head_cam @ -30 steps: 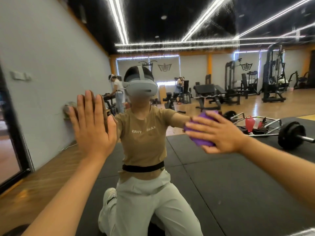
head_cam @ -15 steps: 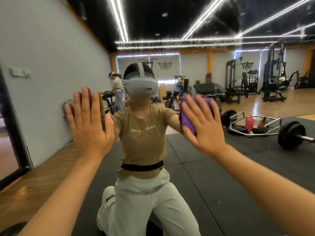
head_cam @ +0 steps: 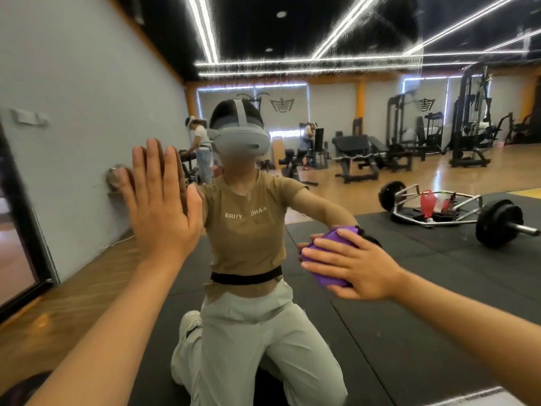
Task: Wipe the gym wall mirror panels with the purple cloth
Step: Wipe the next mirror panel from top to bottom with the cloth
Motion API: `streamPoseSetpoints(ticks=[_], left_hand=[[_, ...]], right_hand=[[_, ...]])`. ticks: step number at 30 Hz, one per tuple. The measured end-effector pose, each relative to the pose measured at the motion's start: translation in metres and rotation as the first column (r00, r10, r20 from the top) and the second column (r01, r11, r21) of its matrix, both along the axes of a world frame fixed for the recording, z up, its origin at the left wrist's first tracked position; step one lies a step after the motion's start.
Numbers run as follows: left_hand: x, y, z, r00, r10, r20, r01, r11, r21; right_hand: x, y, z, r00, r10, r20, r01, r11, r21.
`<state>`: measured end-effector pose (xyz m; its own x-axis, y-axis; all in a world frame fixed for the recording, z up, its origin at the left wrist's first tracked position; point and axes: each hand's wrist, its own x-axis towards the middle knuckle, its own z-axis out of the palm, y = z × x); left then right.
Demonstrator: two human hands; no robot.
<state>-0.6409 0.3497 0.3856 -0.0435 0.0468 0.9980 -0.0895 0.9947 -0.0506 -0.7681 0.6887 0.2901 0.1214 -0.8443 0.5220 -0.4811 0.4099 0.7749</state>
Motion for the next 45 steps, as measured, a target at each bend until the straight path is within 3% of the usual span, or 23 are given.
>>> streamPoseSetpoints(ticks=[2, 5, 9, 14, 16, 21, 25, 29, 31, 33, 36, 39, 42, 45], left_hand=[[0.0, 0.0, 0.0, 1.0, 0.0, -0.003, 0.0, 1.0, -0.002], [0.0, 0.0, 0.0, 1.0, -0.001, -0.011, 0.001, 1.0, -0.008], [-0.001, 0.0, 0.0, 1.0, 0.0, -0.022, 0.0, 1.0, -0.015], [-0.002, 0.0, -0.001, 0.999, 0.001, -0.039, -0.002, 1.0, -0.019], [-0.003, 0.0, -0.001, 0.999, -0.002, -0.041, 0.001, 1.0, -0.019], [-0.003, 0.001, -0.001, 0.999, 0.001, -0.046, -0.002, 1.0, -0.013], [-0.002, 0.001, -0.001, 0.999, 0.002, -0.041, -0.002, 1.0, -0.009], [-0.001, 0.002, 0.0, 0.999, 0.009, -0.042, -0.009, 1.0, -0.012], [-0.001, 0.002, 0.0, 0.999, 0.013, -0.043, -0.014, 1.0, -0.011], [-0.001, 0.003, 0.0, 0.999, 0.015, -0.04, -0.015, 1.0, -0.008], [0.0, 0.002, 0.0, 0.999, 0.019, -0.03, -0.02, 1.0, -0.006], [0.001, 0.002, 0.0, 0.999, 0.022, -0.025, -0.022, 1.0, -0.005], [0.001, 0.002, 0.0, 1.0, 0.02, -0.023, -0.02, 1.0, -0.007], [0.001, 0.003, 0.0, 0.999, 0.019, -0.025, -0.02, 1.0, -0.005]], right_hand=[[-0.001, -0.004, 0.044, 1.0, 0.019, -0.022, -0.02, 0.999, -0.04], [0.001, -0.017, 0.118, 0.999, 0.036, -0.013, -0.038, 0.974, -0.221], [0.01, -0.035, 0.196, 0.998, 0.047, 0.034, -0.025, 0.877, -0.479], [0.013, -0.057, 0.171, 0.992, 0.087, 0.093, -0.002, 0.743, -0.669], [0.016, -0.06, 0.134, 0.993, 0.079, 0.091, -0.003, 0.77, -0.638], [0.021, -0.054, 0.009, 0.996, 0.069, 0.054, -0.047, 0.941, -0.335], [0.02, -0.047, -0.051, 1.0, 0.002, 0.024, 0.003, 0.98, -0.198], [0.018, -0.04, -0.045, 1.0, 0.012, 0.004, -0.012, 0.997, -0.083], [0.014, -0.034, -0.021, 0.998, 0.052, -0.022, -0.051, 0.998, 0.041], [0.01, -0.034, 0.022, 0.996, 0.091, -0.019, -0.09, 0.994, 0.059], [0.011, -0.044, 0.107, 0.994, 0.107, -0.015, -0.108, 0.972, -0.211], [0.016, -0.058, 0.16, 0.995, 0.098, 0.025, -0.07, 0.844, -0.532], [0.022, -0.075, 0.147, 0.991, 0.11, 0.078, -0.027, 0.725, -0.688], [0.031, -0.086, 0.099, 0.993, 0.098, 0.064, -0.035, 0.769, -0.639]])
